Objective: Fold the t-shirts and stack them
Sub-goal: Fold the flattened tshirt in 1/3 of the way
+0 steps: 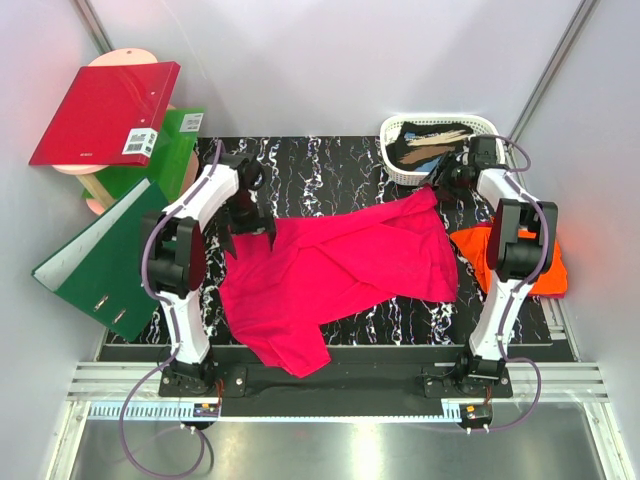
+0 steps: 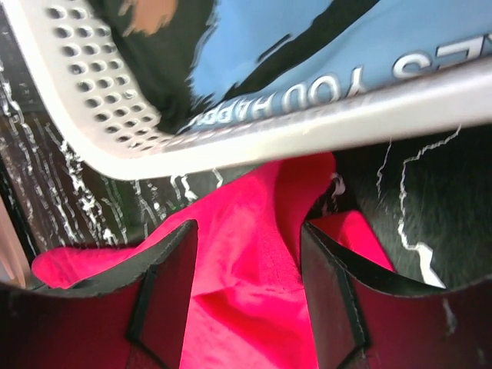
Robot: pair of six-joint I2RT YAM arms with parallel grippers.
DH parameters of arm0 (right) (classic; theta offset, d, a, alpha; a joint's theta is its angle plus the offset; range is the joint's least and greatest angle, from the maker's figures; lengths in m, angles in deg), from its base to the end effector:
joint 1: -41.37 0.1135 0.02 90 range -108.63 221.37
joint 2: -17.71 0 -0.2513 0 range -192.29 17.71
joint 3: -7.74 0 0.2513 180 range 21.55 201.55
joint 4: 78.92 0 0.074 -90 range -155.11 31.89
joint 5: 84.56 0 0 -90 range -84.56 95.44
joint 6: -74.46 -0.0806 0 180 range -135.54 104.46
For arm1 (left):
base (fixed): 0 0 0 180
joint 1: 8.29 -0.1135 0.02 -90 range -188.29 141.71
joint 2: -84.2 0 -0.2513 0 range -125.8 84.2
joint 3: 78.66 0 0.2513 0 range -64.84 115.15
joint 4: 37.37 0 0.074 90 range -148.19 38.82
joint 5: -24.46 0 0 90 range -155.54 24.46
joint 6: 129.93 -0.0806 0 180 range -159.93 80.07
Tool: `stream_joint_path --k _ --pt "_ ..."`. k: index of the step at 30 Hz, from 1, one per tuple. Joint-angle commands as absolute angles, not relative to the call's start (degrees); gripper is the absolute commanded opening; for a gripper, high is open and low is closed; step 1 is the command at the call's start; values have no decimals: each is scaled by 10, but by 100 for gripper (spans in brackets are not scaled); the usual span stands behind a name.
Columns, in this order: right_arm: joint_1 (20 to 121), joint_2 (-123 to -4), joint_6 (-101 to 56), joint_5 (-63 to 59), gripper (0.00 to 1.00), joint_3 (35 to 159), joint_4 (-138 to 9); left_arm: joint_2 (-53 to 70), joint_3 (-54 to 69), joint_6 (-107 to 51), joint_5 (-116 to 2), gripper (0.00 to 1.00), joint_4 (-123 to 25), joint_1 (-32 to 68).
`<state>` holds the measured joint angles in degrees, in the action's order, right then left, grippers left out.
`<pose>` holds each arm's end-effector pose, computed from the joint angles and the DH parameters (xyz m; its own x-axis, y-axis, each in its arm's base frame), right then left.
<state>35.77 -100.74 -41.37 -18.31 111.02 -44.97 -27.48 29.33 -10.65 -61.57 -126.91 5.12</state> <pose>0.4799 -0.0144 0.1570 -0.7527 0.4745 -0.4564 0.1721 0.8109 0.5592 0.3439 -0.0877 0.1767 -0.9584 -0.2731 0.0830 -0.2765 0.9605 -0.0327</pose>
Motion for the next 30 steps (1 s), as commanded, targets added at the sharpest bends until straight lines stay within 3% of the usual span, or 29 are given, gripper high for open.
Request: stream_joint_path --k 1,2,3,4,25,27,28,29,30 --pt "361 -1035 -421 -195 62 1152 -466 -279 315 -116 -644 83 -1290 53" --pt "361 -1039 -421 -197 62 1154 -468 -281 317 -116 -647 75 -1292 53" --pt "361 -1046 -422 -196 62 1160 -467 -283 320 -118 -647 46 -1295 53" --pt "361 -1050 -423 -195 62 1163 -468 -286 324 -117 -651 2 -1299 53" --pt "369 -1096 -425 -141 60 1177 -483 -319 325 -144 -693 0 -1348 79" --pt "372 -1091 -426 -159 51 1184 -507 -311 314 -142 -694 0 -1347 79" --pt "374 -1086 -427 -177 20 1182 -519 -309 311 -142 -695 0 -1347 79" --pt "379 -1081 -430 -179 6 1181 -540 -307 309 -142 -695 0 -1345 79" --pt "382 -1073 -437 -179 0 1183 -544 -304 305 -142 -695 0 -1345 80"
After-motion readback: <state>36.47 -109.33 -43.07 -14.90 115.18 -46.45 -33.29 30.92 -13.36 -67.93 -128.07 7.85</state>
